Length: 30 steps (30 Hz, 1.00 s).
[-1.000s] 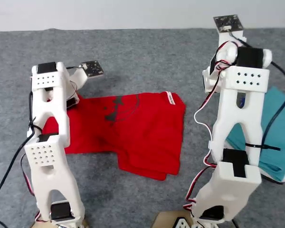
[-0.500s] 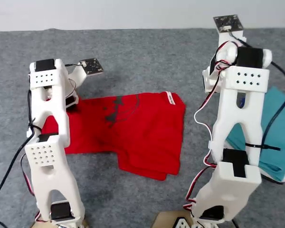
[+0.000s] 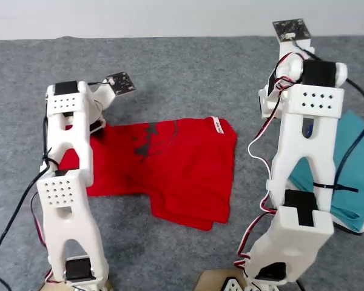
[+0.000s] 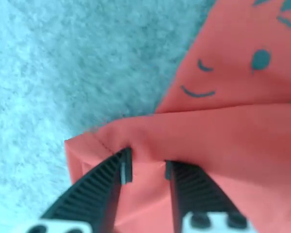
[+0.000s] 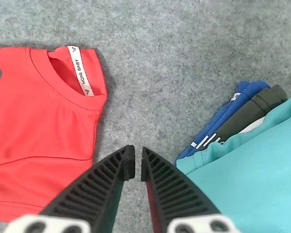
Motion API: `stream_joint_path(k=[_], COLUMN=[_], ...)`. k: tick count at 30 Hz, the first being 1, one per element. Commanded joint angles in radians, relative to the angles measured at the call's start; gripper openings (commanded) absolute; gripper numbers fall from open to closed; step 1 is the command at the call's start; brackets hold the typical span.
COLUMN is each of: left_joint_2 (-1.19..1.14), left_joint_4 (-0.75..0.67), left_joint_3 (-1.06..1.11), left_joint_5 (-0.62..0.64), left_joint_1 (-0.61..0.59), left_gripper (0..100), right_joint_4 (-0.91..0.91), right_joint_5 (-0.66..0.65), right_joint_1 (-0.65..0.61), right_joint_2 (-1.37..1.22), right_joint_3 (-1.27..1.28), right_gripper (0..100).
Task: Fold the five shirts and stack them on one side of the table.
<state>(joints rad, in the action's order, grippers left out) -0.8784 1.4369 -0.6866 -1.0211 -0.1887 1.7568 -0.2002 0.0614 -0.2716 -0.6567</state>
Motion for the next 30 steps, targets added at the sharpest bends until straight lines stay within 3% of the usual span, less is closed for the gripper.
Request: stream_joint_path(k=[1,16,30], left_joint_2=[0.018,0.046,0.041], left_joint_4=[-0.015,-0.011,0.290], left_joint_3=[-0.031,-0.091,-0.306], left_joint_5=[0.063,0.178,0.172], left_joint_1=[0.038,0.118,0.072], left_gripper=[12,12,7], right_joint_4=[0.039,0.039,0.038], right_joint_5=[0.008,-0.008,-0.046], right_joint_1=[-0.002,-0.001,-0.001], right_joint_2=[0.056,0.056,0.056], right_joint_3=[-0.005,-0.005,-0.005], right_gripper=[3.5,3.5,3.5])
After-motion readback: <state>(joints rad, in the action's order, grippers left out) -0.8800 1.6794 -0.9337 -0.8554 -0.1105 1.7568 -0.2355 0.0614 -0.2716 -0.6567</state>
